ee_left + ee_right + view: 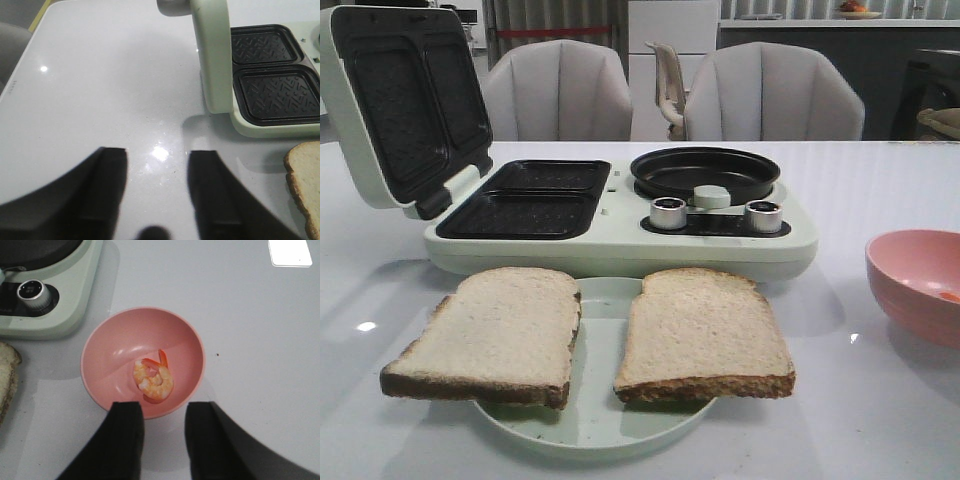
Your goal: Make breakfast with bread and shrimp
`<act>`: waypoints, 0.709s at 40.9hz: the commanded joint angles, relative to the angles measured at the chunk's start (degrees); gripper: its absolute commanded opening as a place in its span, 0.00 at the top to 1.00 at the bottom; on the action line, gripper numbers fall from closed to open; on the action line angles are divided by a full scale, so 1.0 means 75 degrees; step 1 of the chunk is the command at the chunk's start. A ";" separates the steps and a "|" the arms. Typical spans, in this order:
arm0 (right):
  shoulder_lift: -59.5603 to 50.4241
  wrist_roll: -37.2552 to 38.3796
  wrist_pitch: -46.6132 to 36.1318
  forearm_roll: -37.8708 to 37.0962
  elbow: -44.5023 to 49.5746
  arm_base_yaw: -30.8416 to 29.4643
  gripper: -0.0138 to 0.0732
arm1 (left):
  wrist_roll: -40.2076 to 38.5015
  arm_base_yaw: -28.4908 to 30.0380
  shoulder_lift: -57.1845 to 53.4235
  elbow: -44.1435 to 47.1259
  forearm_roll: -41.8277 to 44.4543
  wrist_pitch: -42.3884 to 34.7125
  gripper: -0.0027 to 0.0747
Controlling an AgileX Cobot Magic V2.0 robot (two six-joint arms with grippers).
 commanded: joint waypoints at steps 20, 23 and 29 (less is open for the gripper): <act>0.0079 -0.0055 -0.0531 -0.0074 -0.0268 -0.0040 0.37 | -0.0064 0.0006 0.1655 -0.0257 -0.0048 -0.0574 0.23; 0.0079 -0.0055 -0.0531 -0.0074 -0.0268 -0.0040 0.37 | -0.0064 0.0006 0.1923 -0.0274 -0.0048 -0.0515 0.26; 0.0079 -0.0055 -0.0531 -0.0074 -0.0268 -0.0040 0.37 | -0.0064 0.0006 0.2307 -0.0602 0.0025 -0.0069 0.40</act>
